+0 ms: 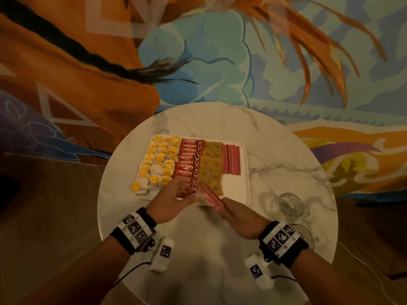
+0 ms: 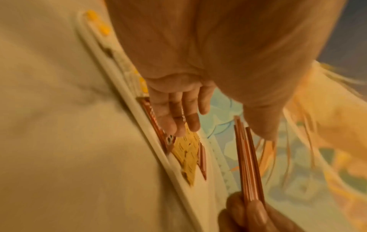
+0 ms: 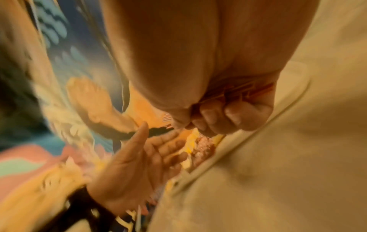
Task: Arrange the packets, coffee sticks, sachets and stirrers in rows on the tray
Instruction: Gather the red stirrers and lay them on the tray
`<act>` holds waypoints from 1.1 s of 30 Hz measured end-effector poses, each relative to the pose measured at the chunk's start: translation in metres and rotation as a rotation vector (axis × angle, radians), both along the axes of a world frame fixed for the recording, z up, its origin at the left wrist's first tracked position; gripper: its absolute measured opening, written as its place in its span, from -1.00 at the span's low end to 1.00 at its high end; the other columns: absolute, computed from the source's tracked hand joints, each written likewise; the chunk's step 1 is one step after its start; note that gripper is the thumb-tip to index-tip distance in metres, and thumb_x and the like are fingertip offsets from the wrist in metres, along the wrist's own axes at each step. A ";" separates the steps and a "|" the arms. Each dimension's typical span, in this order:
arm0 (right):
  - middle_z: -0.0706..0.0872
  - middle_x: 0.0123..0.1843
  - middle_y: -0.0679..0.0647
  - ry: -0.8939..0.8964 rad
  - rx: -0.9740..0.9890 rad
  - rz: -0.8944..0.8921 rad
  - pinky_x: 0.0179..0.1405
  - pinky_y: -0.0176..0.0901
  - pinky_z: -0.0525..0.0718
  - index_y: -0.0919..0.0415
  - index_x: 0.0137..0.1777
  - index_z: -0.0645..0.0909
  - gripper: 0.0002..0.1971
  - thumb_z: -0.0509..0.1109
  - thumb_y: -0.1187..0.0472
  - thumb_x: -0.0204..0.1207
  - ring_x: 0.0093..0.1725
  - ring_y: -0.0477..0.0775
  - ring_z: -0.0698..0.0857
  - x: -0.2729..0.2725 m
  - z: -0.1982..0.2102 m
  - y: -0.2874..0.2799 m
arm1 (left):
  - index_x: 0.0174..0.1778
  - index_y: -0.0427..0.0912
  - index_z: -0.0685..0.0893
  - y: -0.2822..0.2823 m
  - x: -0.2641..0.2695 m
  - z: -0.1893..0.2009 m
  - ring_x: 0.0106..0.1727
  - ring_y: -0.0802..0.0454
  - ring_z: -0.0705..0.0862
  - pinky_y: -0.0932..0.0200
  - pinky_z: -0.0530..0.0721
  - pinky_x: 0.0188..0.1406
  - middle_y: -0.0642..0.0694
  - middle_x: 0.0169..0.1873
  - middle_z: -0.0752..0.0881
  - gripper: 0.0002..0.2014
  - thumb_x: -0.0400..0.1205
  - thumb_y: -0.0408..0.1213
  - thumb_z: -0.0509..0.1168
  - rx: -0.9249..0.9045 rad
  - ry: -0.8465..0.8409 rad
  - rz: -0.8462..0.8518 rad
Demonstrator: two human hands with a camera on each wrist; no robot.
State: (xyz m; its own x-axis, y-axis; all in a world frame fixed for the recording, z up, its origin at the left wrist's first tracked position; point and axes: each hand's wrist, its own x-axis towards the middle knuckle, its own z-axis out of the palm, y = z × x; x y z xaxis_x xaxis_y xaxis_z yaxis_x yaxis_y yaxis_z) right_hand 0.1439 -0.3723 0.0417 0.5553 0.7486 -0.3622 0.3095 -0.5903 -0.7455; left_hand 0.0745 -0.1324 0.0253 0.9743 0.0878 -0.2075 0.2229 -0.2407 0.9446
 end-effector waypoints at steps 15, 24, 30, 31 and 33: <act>0.64 -0.09 0.22 0.726 0.419 -0.191 -0.30 -0.19 0.58 0.25 0.05 0.61 -0.63 0.35 -0.11 0.64 -0.30 -0.01 0.62 0.003 0.019 0.029 | -0.38 -0.03 0.71 -0.056 0.028 0.037 0.11 -0.30 0.76 -0.21 0.74 0.09 -0.36 0.01 0.80 -0.51 0.75 0.12 0.11 -0.696 0.007 0.313; 0.69 0.42 0.25 1.012 0.546 -0.741 0.46 0.10 0.58 0.25 0.41 0.59 -0.28 -0.06 -0.35 0.71 0.46 0.20 0.61 0.012 0.018 0.029 | -0.37 -0.14 0.49 -0.043 0.050 0.052 -0.13 -0.23 0.81 -0.14 0.76 0.05 -0.15 -0.44 0.69 -0.50 0.74 0.16 0.10 -0.732 -0.144 0.576; 0.71 0.41 0.20 0.918 0.586 -0.664 0.24 -0.03 0.68 0.20 0.53 0.50 -0.34 0.01 -0.30 0.73 0.38 0.13 0.70 0.012 0.031 0.051 | -0.27 -0.23 0.54 -0.054 0.054 0.043 -0.08 -0.22 0.86 -0.22 0.80 -0.01 -0.22 -0.20 0.86 -0.43 0.73 0.23 0.07 -0.417 -0.144 0.539; 0.68 0.44 0.23 0.904 0.586 -0.680 0.27 -0.01 0.68 0.20 0.53 0.50 -0.35 0.05 -0.30 0.72 0.41 0.16 0.68 0.012 0.030 0.051 | -0.25 -0.25 0.54 -0.053 0.054 0.045 -0.10 -0.14 0.86 -0.08 0.80 -0.07 -0.21 -0.18 0.87 -0.44 0.75 0.21 0.05 -0.389 -0.143 0.544; 0.65 0.47 0.27 0.894 0.585 -0.692 0.31 0.03 0.65 0.20 0.53 0.50 -0.36 0.08 -0.28 0.71 0.48 0.23 0.62 0.013 0.030 0.050 | -0.28 -0.26 0.52 -0.054 0.054 0.048 -0.18 0.02 0.86 0.19 0.76 -0.20 -0.16 -0.20 0.88 -0.43 0.77 0.18 0.03 -0.339 -0.149 0.558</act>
State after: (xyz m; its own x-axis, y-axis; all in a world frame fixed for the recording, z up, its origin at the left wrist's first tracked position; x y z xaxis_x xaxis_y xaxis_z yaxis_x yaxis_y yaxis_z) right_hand 0.1570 -0.3220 0.0712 0.6264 0.5751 -0.5262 -0.6733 0.0590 -0.7370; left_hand 0.1281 -0.1860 0.0738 0.8222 0.5403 -0.1788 0.0889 0.1883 0.9781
